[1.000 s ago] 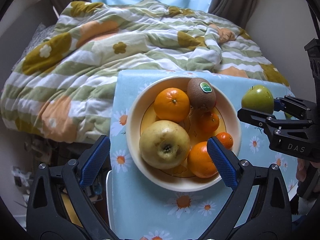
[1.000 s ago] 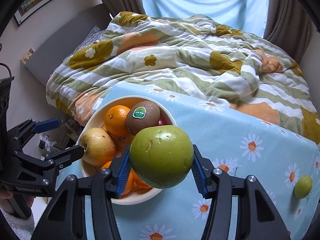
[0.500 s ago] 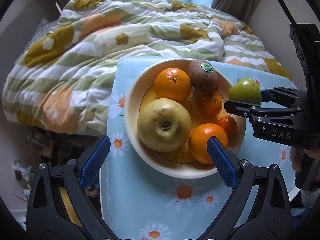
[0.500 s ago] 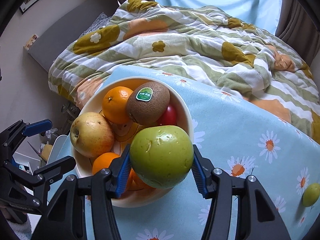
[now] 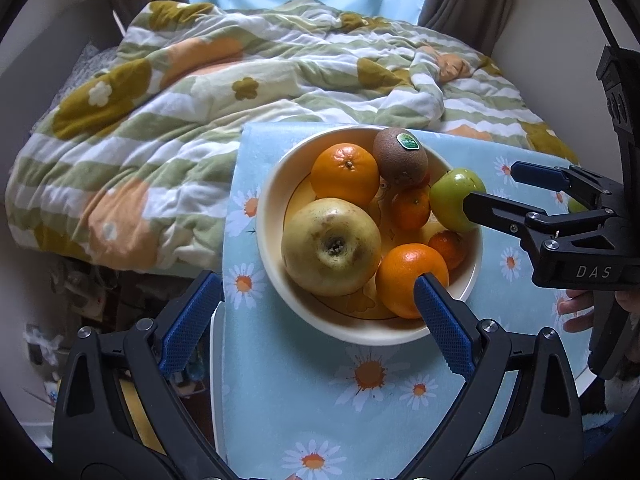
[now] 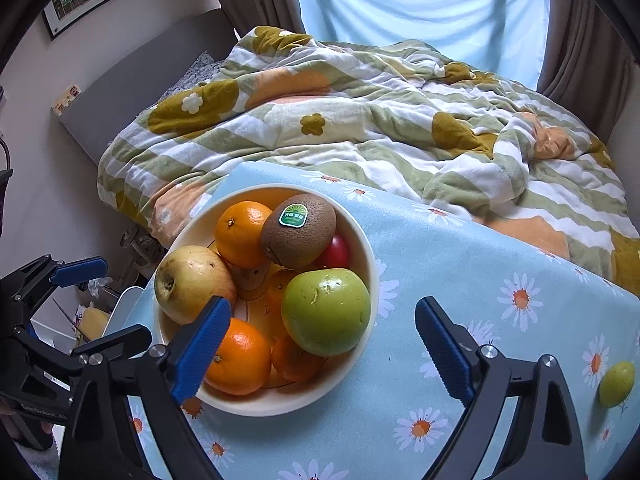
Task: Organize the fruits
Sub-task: 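Lower the green apple into the bowl and open the right gripper, then grasp the small green lime with the left gripper while the right gripper grasps the red tomato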
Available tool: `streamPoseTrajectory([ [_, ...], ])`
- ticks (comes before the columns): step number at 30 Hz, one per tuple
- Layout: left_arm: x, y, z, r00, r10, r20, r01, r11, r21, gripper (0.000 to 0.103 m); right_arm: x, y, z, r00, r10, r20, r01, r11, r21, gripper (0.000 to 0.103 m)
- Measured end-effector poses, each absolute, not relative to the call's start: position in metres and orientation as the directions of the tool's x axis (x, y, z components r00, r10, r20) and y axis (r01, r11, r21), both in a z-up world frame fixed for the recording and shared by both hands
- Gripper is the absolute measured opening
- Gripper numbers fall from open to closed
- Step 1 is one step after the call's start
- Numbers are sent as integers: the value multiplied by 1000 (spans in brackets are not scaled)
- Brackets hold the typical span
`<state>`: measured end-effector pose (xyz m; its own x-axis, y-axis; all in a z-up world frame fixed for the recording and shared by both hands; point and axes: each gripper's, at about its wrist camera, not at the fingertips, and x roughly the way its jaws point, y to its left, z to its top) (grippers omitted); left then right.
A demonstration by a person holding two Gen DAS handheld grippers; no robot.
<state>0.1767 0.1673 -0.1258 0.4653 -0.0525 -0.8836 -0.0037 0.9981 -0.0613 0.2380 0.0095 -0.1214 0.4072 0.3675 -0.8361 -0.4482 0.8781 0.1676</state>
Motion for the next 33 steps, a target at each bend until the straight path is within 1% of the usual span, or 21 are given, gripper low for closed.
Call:
streamPoseTrajectory([
  [5,173,166,-111,488,-49,-871,20,999,-45,103,228,2,-102,443,361,-821,-419,893,167,92],
  [10,171,164,-91,517,-51,-854,55,998,-27,103,219,-11,-79,465,366,-806,-377,906,194,92],
  [14,172,159,-75,544,-57,-837,91,996,-9,103,207,-18,-62,498,336,-800,-344,923,173,92],
  [19,177,149,-58,565,-90,-820,158,987,0,103,194,-35,-46,531,312,-788,-265,944,195,92],
  [25,192,128,-54,553,-201,-809,289,957,-40,103,174,-57,-36,580,192,-792,-123,981,148,92],
  [30,207,100,-51,539,-259,-801,395,918,-31,103,160,-88,-31,597,95,-797,21,991,134,92],
  [33,218,77,-51,519,-288,-805,448,894,-31,103,148,-110,-29,605,15,-796,101,990,95,92],
])
